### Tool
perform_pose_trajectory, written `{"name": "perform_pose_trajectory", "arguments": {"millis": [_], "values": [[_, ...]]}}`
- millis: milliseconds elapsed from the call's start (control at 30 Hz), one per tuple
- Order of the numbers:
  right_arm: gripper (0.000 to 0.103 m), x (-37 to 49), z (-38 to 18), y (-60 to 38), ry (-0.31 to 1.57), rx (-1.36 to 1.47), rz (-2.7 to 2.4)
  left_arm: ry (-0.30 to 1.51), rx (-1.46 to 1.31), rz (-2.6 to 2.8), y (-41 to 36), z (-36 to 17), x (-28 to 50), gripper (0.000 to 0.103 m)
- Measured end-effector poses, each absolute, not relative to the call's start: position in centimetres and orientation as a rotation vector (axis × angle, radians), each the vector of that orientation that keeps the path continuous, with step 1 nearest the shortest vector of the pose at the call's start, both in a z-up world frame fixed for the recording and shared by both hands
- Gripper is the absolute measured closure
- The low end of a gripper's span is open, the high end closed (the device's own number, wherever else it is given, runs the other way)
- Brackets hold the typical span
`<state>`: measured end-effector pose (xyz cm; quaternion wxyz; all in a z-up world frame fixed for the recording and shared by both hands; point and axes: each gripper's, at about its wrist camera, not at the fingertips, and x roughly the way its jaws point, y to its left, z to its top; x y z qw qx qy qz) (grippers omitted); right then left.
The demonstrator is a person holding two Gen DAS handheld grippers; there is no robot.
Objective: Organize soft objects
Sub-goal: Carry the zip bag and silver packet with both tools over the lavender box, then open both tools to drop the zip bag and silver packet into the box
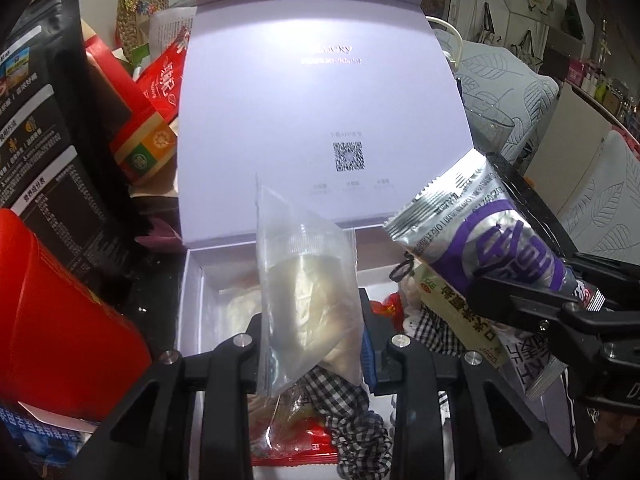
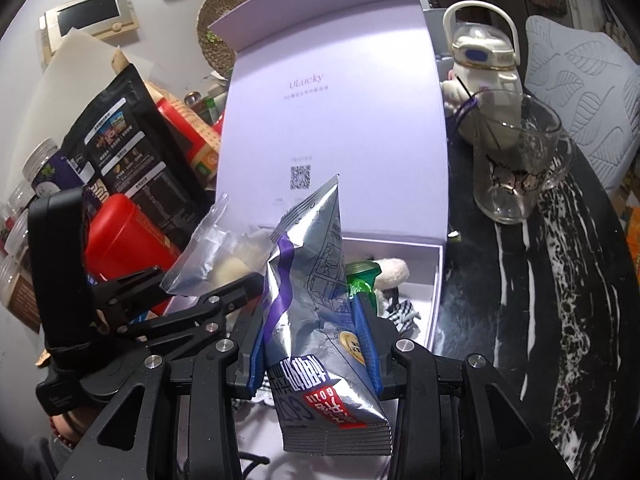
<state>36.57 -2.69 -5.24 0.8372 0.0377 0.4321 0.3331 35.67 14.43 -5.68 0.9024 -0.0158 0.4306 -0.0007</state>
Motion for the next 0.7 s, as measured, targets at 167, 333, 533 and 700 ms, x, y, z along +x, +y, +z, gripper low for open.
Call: {"name": "perform_pose_trajectory", "arguments": {"millis": [167, 333, 533, 700], "values": [[0.065, 36.5, -5.8, -2.8, 0.914, 0.062, 0.696, 0.894, -0.026, 0.004, 14.2, -5.7, 35.8, 0.073], [0.065, 36.5, -6.1, -2.3, 0.926, 0.027, 0.69, 0.913, -0.008, 0.01, 13.9, -5.4, 36.2, 0.073], [0.064, 36.7, -6.1, -3.0, 0.951, 0.043, 0.692, 0.91, 0.011, 0.033, 13.1, -4.6, 36.3, 0.073], [0.063, 36.7, -6.0, -3.1, 0.959, 0.043, 0.683, 0.909, 0.025, 0.052, 12.7, -4.8, 36.3, 0.072]]}}
